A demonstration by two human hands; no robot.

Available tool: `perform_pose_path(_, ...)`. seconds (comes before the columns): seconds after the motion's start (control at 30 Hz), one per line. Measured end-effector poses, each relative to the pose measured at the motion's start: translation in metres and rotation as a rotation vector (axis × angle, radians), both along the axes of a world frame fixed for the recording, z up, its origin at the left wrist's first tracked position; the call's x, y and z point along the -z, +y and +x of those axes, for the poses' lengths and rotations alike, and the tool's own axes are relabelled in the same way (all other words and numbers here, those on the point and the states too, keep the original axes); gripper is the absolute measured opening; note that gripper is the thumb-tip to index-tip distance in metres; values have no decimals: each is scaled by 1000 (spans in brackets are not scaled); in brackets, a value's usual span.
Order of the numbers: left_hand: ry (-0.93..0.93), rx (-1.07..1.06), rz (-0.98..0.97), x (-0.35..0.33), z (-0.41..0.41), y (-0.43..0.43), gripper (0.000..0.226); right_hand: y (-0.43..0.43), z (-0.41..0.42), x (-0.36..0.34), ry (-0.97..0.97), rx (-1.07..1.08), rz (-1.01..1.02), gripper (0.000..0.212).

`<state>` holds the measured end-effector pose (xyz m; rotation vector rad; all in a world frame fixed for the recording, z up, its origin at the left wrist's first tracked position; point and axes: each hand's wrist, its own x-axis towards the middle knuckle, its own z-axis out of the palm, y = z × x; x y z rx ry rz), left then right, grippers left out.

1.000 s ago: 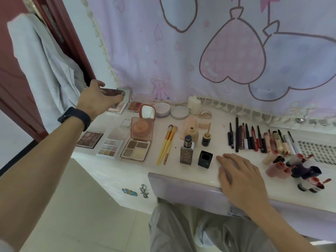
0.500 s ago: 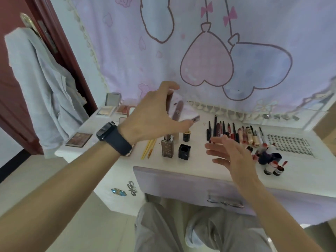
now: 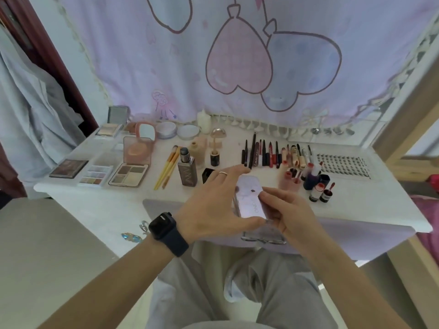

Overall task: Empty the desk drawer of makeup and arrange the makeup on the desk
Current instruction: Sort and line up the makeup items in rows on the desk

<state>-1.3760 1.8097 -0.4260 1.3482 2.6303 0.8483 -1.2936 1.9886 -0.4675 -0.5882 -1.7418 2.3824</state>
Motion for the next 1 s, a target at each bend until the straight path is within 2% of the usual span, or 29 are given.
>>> perform_pose_path(0.1, -170, -29, 103, 14, 7, -9, 106, 1, 1, 9, -30, 18, -149, 17)
perform_pose_path(0.2, -345, -91, 233, 25, 13, -14, 112, -1, 1, 16, -38, -19, -297, 17)
perform_pose_path(0.3, -438, -139, 341, 32, 16, -15, 113, -7, 2, 21, -42, -87, -392, 25)
perform_pose_path(0.4, -497, -155, 414, 37, 17, -13, 108, -11, 3, 24, -44, -159, -394, 39)
perform_pose_path(0.47, -490, -153, 433, 40, 18, -11, 106, -12, 4, 24, -56, -190, -341, 43)
perform_pose_path(0.6, -411, -87, 384, 45, 18, -9, 105, -9, 4, 17, -63, -307, -192, 35)
perform_pose_path(0.73, -275, -24, 300, 45, 16, -7, 106, -2, 1, 12, -117, -358, -164, 70)
perform_pose_path(0.8, -218, 7, 258, 44, 15, -6, 106, 0, 0, 8, -123, -379, -115, 78)
perform_pose_path(1.0, -163, 61, 139, 43, 10, -7, 118, 4, -3, -1, -127, -413, 39, 64)
